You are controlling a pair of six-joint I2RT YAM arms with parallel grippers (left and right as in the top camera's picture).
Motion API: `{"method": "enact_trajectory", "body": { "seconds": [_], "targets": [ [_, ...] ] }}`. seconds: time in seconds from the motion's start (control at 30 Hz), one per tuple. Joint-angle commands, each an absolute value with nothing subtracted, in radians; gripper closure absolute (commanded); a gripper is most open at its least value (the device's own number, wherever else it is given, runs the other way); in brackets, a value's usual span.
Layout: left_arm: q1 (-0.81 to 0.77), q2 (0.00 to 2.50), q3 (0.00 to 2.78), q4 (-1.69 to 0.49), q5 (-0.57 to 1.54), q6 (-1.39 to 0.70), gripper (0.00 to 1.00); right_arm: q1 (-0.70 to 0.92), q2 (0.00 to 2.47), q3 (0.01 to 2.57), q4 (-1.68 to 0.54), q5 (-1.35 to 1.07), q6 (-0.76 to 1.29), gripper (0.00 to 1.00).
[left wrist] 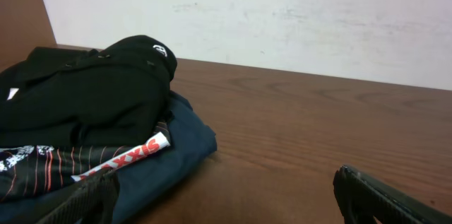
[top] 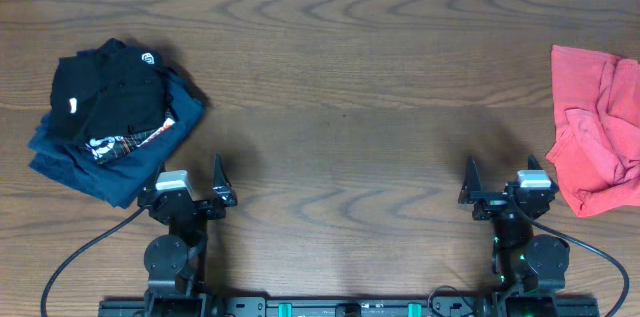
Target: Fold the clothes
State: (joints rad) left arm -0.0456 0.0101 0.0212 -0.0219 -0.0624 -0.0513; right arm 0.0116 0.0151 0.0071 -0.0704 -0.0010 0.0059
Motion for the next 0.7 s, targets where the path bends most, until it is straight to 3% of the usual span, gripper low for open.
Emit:
{"method": "enact_trajectory", "body": {
  "seconds": [0.0,0.67],
  "targets": [
    [-0.041,0.004,0.004,-0.065,-0.074,-0.045,0.02,0.020,0.013,0.006,-0.074,-0.004,-0.009,0.01],
    [-0.040,0.004,0.004,-0.067,-0.053,-0.046,0.02,0.020,0.013,0.006,-0.074,-0.004,-0.009,0.01]
  ]
}}
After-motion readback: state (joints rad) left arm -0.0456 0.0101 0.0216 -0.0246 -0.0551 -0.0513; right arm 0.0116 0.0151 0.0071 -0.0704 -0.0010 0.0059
